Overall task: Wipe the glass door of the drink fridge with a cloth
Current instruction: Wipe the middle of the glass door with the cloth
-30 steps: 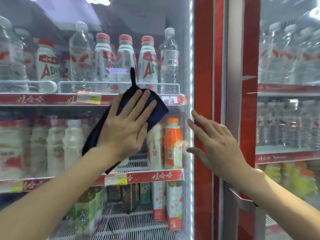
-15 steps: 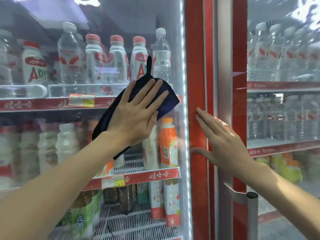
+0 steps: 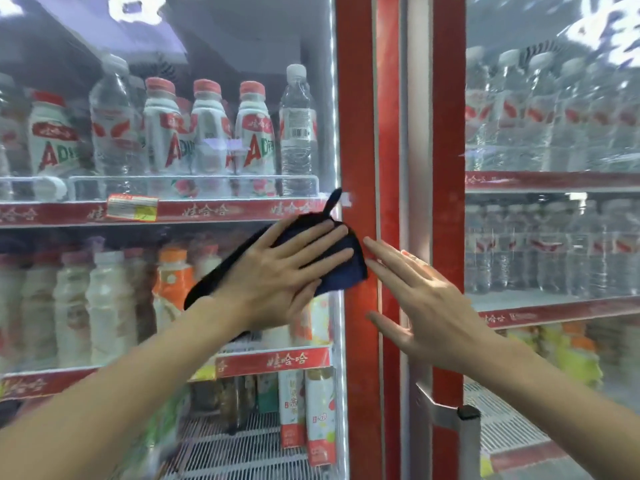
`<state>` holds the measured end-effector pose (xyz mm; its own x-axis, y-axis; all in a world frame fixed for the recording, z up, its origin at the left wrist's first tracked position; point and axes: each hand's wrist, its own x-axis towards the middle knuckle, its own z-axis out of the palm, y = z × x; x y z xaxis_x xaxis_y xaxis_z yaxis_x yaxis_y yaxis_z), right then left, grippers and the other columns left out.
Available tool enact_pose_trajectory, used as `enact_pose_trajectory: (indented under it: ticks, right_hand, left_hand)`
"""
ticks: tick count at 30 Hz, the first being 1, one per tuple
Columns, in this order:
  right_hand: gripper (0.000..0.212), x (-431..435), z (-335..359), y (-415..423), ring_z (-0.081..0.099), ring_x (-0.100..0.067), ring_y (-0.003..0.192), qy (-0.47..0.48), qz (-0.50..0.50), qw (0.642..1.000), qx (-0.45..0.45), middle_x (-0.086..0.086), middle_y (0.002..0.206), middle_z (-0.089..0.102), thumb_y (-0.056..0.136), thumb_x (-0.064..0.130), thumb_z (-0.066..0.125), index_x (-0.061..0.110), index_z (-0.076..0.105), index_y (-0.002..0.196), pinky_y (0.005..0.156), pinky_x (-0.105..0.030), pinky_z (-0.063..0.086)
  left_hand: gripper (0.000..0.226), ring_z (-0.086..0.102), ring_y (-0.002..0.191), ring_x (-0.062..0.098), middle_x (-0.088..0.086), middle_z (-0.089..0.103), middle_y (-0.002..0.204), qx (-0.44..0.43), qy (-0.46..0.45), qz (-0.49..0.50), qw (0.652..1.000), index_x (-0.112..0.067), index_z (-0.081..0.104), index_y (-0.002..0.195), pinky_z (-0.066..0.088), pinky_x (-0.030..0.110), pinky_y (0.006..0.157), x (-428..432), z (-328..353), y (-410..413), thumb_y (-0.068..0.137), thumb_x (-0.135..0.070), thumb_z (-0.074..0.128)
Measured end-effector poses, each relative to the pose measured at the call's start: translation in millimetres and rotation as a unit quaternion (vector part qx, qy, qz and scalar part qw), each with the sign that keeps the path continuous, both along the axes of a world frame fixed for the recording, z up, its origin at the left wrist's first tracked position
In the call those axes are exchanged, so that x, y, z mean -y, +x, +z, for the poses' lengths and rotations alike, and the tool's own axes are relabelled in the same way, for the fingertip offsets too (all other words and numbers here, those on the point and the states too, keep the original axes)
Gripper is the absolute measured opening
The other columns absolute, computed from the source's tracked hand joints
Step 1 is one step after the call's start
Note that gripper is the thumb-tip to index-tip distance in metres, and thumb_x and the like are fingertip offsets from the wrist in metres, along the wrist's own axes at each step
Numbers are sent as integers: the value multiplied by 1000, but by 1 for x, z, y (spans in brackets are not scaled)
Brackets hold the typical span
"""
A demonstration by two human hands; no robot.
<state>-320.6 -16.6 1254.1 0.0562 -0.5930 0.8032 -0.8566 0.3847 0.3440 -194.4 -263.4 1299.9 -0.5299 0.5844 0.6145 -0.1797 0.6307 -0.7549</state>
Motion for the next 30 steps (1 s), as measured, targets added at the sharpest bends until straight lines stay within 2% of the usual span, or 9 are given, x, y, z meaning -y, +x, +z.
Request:
enact_pose_trajectory:
  ticks: [3,7,12,16,18,21,25,27,30]
  right_hand:
    - [78,-4,-14,-1,34,-20,151,-21,19,999,36,-4,169,23,96,35,63,7,28,160,122,-30,29]
    - [66,-15,-34,-4,50,-22,137,-67,67,993,75,-7,154,44,98,27,55,4,33,156,113,-20,36]
    - [55,-29,-73,-17,58,-17,128,-49,105,989,90,-1,142,55,90,4,69,9,52,142,93,-34,55]
    - [38,-39,-105,-10,62,-13,110,-28,147,979,136,2,131,59,95,8,59,13,57,132,96,-19,47]
    - [30,-39,-115,-5,63,-16,110,-22,158,978,133,2,127,60,99,14,52,15,58,129,93,-25,50]
    - [24,-33,-125,-7,66,-17,97,-46,142,982,115,4,116,65,100,15,50,16,63,120,78,-29,53]
    - [18,-23,-136,-11,66,-16,73,-101,83,988,83,9,98,67,99,17,55,21,68,111,52,-33,50]
    - [17,-21,-140,-11,65,-18,67,-121,74,987,75,8,92,68,99,16,57,20,69,109,48,-35,49]
    - [17,-23,-139,-8,66,-17,65,-139,77,983,88,7,87,69,95,11,61,19,71,106,47,-34,49]
  left_hand:
    - [56,18,156,23,6,20,168,-74,76,9,994,-21,29,160,17,57,124,-23,22,-17,106,-33,35]
    - [58,15,157,25,11,19,168,-140,164,4,977,-16,28,160,14,60,124,-42,-21,-35,104,-31,35]
    - [61,8,158,26,9,19,169,-82,163,34,983,-18,5,163,2,59,125,-63,-105,-50,105,-34,18]
    - [61,20,156,25,8,22,168,-73,145,30,986,-19,27,161,13,58,124,-65,-106,-44,102,-30,40]
    - [61,20,156,25,9,23,167,-100,160,20,982,-18,31,159,14,58,124,-70,-82,-46,100,-28,44]
    - [59,13,157,23,9,19,168,-179,247,20,952,-18,27,160,5,55,126,-84,-55,-61,104,-28,38]
    - [58,5,157,22,9,14,169,-262,380,24,887,-20,21,162,9,57,125,-110,-76,-82,106,-29,33]
    - [59,4,157,24,11,12,170,-295,439,17,848,-20,16,162,7,58,125,-126,-85,-89,106,-29,32]
    - [61,-1,158,23,10,5,170,-283,474,46,832,-21,20,161,-3,55,126,-129,-92,-92,105,-33,38]
